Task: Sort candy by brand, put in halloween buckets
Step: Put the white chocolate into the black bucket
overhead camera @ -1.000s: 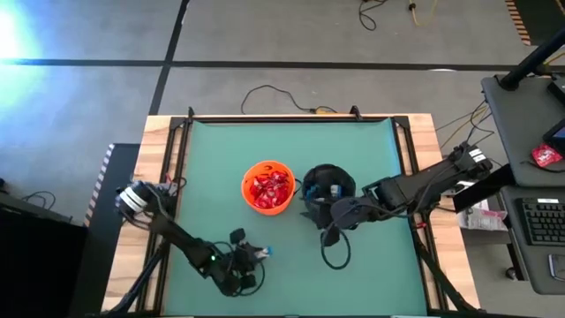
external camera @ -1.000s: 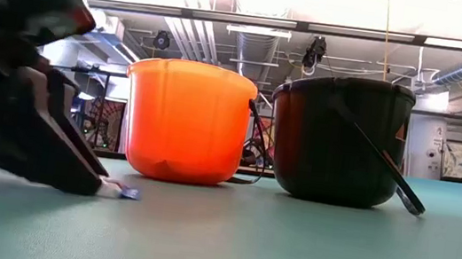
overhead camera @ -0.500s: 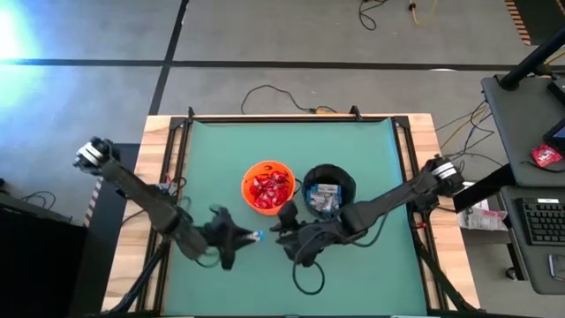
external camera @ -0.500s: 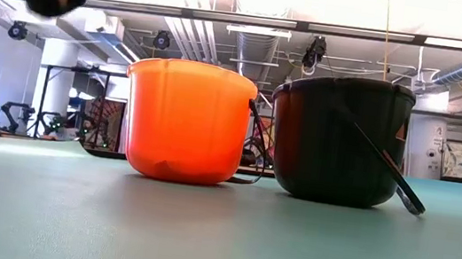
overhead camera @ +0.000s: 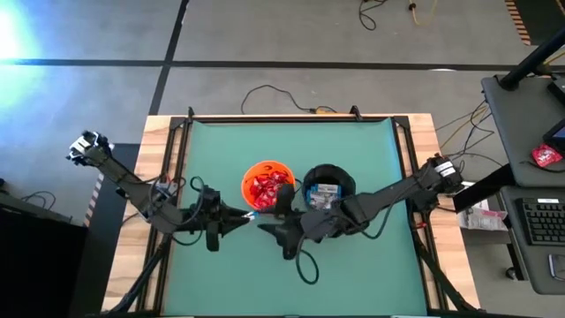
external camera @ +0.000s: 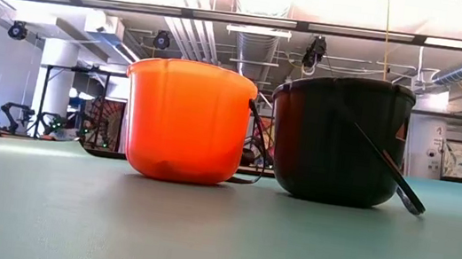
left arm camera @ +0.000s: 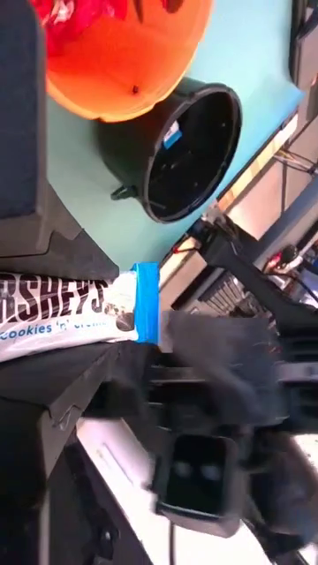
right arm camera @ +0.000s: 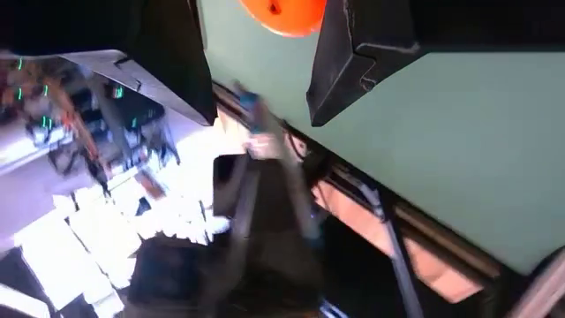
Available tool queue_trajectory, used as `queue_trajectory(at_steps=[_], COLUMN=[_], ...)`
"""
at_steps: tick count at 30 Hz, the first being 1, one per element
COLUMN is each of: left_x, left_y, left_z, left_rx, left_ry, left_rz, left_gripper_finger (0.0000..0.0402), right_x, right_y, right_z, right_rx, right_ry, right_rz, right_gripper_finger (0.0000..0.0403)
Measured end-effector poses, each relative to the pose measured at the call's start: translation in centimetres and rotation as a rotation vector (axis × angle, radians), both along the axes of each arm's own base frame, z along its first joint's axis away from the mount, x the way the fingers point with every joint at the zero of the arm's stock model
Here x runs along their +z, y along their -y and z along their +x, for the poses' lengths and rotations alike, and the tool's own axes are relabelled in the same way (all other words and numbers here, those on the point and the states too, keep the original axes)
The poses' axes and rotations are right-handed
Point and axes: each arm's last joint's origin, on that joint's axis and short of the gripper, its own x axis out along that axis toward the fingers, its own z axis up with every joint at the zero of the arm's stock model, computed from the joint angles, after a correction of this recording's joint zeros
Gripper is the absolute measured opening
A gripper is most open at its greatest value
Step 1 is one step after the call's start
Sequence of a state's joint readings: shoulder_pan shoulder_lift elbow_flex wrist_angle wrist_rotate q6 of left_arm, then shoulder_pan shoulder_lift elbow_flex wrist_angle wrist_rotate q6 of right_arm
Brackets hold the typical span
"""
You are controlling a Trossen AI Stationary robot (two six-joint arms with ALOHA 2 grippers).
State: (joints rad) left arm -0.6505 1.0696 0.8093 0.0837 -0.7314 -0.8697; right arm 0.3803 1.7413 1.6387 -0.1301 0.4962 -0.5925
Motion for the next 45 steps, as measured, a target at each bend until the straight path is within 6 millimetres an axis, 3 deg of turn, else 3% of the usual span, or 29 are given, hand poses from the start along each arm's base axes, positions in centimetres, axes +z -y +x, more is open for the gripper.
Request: queue_trajectory(at_steps=[3,6,10,20,33,45], left_x=[0.4,0.6,0.7,1.5,1.2,1.9], left_y=[0.1,0.1,0.1,0.2,0.5,0.6], left_z=[0.6,1.0,1.4,1.5,1.7,1.8], left_rx=[0.007,0.011,0.013,0.02,-0.014,-0.048], left_ry=[-0.012,-0.015,-0.013,0.018,0.004,0.061], left_rz=[0.029,0.03,0.027,-0.005,0.011,0.024], left_gripper_finger=[0.0093,0.0093,0.0093,0.0093,0.0093,0.0093], right_x=[1.3,1.9,1.2,1.2,2.4,1.7], right_y=[0.8,0.9,0.5,0.4,0.2,0.2], right_z=[0.0,0.0,0.3,0.4,0.0,-0.1], right_rx=[-0.024,0.105,0.193,0.113,0.078,0.068], right_ry=[0.021,0.021,-0.015,0.019,0.067,0.015], right_rz=[0.061,0.083,0.081,0.079,0.042,0.038], right_gripper_finger=[0.0178,0.0178,0.0173,0.0142,0.0166,0.0163])
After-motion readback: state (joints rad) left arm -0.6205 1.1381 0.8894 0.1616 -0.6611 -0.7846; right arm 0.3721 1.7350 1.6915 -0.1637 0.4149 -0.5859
